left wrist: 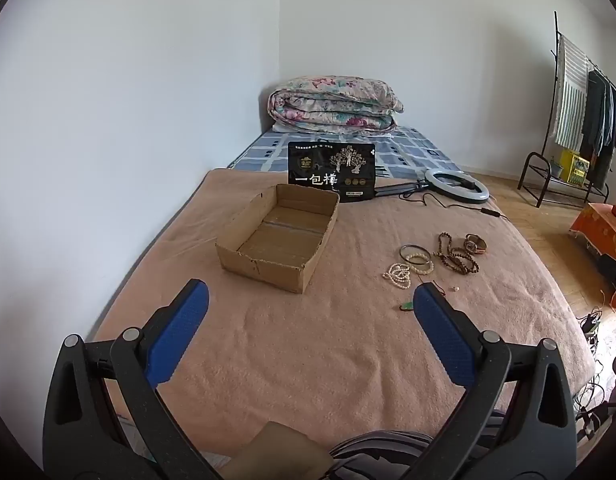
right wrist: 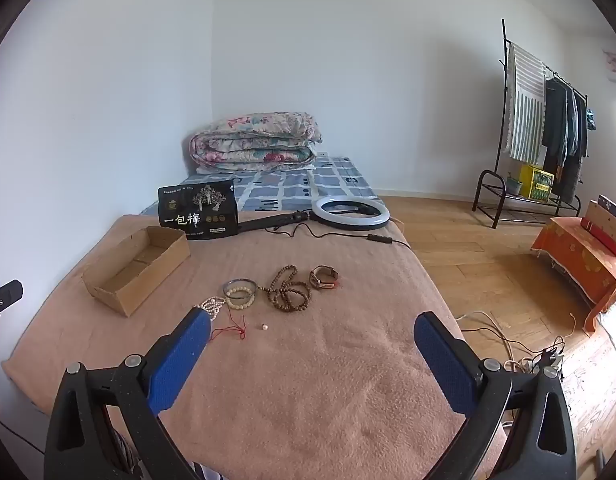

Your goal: Organize jewelry

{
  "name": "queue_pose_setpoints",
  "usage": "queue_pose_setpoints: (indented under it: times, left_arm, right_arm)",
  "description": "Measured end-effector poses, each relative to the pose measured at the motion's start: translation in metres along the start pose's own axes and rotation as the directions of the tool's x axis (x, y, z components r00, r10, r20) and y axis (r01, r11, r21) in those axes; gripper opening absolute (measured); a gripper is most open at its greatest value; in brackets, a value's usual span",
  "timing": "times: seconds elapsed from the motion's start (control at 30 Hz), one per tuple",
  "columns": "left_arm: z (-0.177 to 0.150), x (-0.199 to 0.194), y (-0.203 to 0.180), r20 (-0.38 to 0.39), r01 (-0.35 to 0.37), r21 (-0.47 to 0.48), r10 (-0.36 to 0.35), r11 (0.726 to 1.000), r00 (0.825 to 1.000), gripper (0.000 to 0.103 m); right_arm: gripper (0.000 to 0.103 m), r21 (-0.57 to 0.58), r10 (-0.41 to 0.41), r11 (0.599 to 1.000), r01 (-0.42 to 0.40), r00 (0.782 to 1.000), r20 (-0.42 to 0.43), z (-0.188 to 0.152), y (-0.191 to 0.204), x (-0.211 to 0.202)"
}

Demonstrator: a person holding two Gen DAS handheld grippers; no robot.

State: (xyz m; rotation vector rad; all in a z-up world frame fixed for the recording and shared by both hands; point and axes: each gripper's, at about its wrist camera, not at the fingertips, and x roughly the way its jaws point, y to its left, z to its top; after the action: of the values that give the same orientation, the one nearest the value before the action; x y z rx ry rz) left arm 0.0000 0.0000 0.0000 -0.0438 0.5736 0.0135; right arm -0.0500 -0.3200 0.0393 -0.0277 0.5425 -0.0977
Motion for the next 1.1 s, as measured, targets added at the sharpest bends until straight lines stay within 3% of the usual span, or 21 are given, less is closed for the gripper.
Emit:
queue_pose_setpoints:
  times: [1.1]
  left_arm:
    - [0.004,-0.001,0.0,0.019,-0.007,0.005,0.007,1.0,1.0,0.103]
  right_arm:
    - [0.103,0.028,-0.006,1.0,0.006,1.0,-0.007,0.008,-0.01,0.0]
